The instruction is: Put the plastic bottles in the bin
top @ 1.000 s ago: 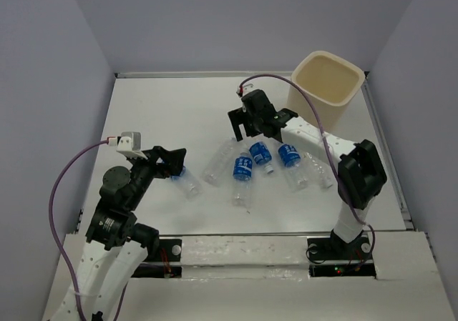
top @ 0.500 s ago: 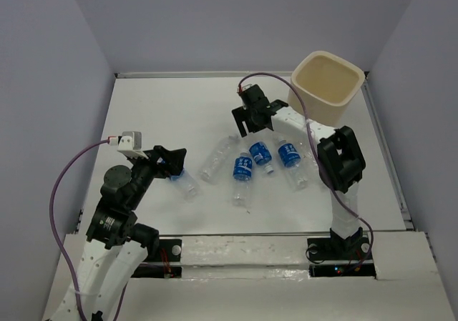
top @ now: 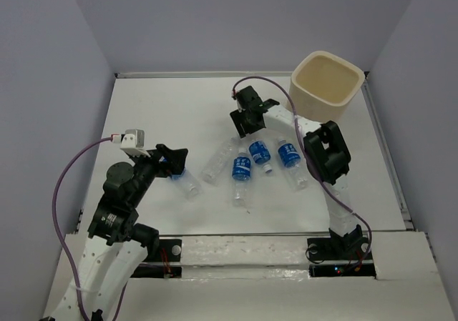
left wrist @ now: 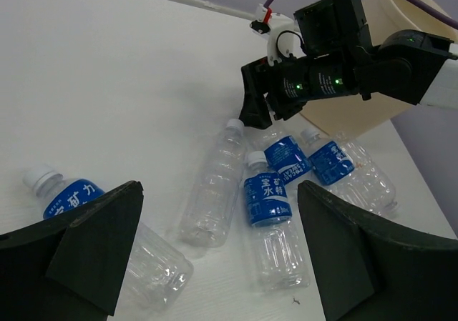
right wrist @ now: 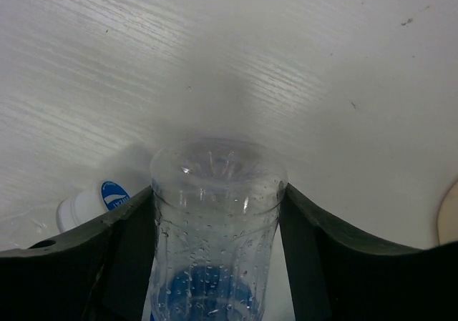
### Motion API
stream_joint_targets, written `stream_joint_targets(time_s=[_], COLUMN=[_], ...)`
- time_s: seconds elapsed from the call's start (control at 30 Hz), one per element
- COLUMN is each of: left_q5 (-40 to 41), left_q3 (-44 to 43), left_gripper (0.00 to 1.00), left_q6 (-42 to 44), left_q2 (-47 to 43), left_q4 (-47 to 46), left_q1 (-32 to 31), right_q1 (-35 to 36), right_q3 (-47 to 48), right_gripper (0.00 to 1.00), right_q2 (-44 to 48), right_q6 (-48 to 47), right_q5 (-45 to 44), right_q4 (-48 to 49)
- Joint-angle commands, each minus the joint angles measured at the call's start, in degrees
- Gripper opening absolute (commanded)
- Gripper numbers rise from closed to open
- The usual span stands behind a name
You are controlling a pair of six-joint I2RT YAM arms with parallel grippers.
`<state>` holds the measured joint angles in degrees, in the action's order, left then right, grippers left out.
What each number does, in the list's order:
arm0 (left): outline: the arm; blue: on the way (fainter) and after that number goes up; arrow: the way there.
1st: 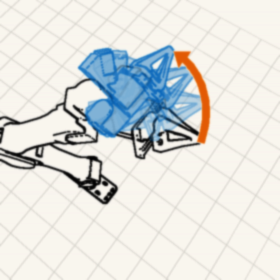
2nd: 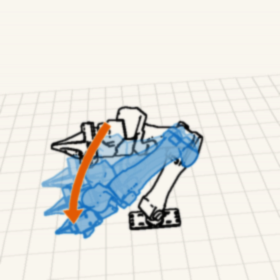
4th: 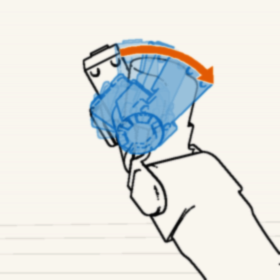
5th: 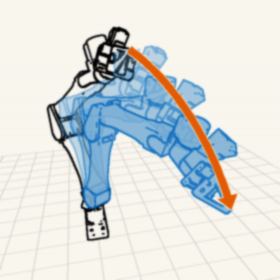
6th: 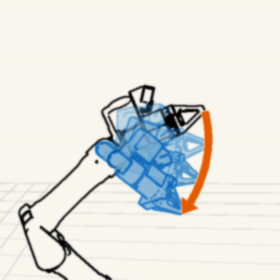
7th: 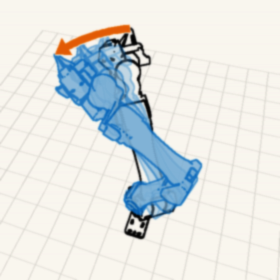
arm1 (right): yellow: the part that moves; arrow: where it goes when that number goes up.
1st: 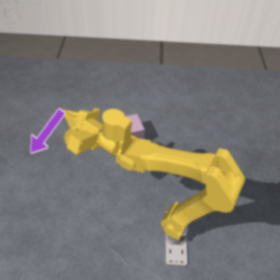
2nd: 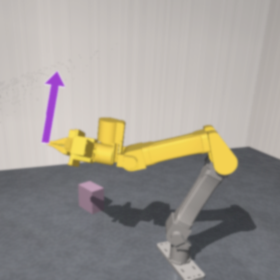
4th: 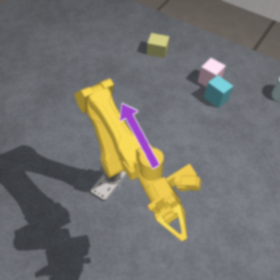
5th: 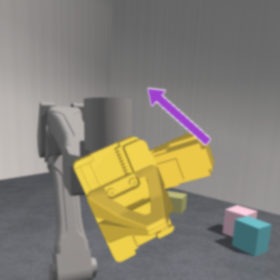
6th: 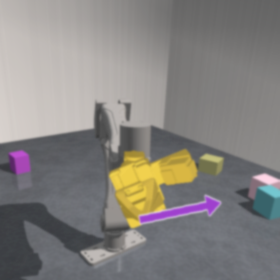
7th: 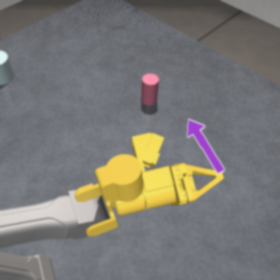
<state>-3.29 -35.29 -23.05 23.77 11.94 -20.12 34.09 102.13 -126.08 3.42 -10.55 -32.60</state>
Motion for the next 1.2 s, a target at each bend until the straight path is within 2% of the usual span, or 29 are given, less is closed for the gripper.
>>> stream_joint_targets(time_s=[0.0,0.1,0.27,0.4,0.53,0.67,0.83,0.97,1.03,1.17], left_q5=[-1.37,-1.72,-2.16,-2.6,-3.12,-3.3,-4.0,-6.2,-7.52,-9.8], left_q3=[-0.31,-0.22,-0.22,-0.22,-0.22,-0.04,0.04,0.22,0.13,-1.09], left_gripper=[0.99,0.99,0.99,0.99,0.99,0.99,0.99,0.99,0.99,0.99], left_q6=[0.37,0.46,0.46,0.55,0.64,0.81,0.99,1.42,1.86,2.66], left_q2=[0.66,0.75,0.75,1.01,1.46,0.67,1.19,2.94,4.61,8.91], left_q4=[-1.93,-2.01,-2.19,-2.36,-2.36,-2.54,-2.89,-3.42,-3.77,-4.04], left_q1=[0.61,0.78,1.22,1.57,1.58,1.84,1.84,1.84,1.93,1.84], right_q1=[-0.42,-0.42,-0.42,-0.42,-0.95,-5.24,-17.54,-24.14,-26.08,-30.21], right_q3=[2.82,2.46,2.29,3.95,9.05,12.82,16.26,12.75,10.21,3.01], right_gripper=[0.59,0.49,0.43,0.43,0.43,0.42,0.41,0.41,0.41,0.45], right_q2=[0.92,3.99,12.69,21.46,27.72,30.8,29.58,28.88,28.09,29.05], right_q6=[-1.22,-1.4,-0.52,-0.43,-2.8,-4.74,-4.56,-7.54,-8.43,-6.59], right_q5=[-0.61,-2.1,-0.8,-0.44,-7.63,-9.05,-11.51,-11.95,-12.22,-5.74], right_q4=[-0.54,-0.54,0.69,2.45,7.01,13.68,22.47,34.77,37.25,42.35])
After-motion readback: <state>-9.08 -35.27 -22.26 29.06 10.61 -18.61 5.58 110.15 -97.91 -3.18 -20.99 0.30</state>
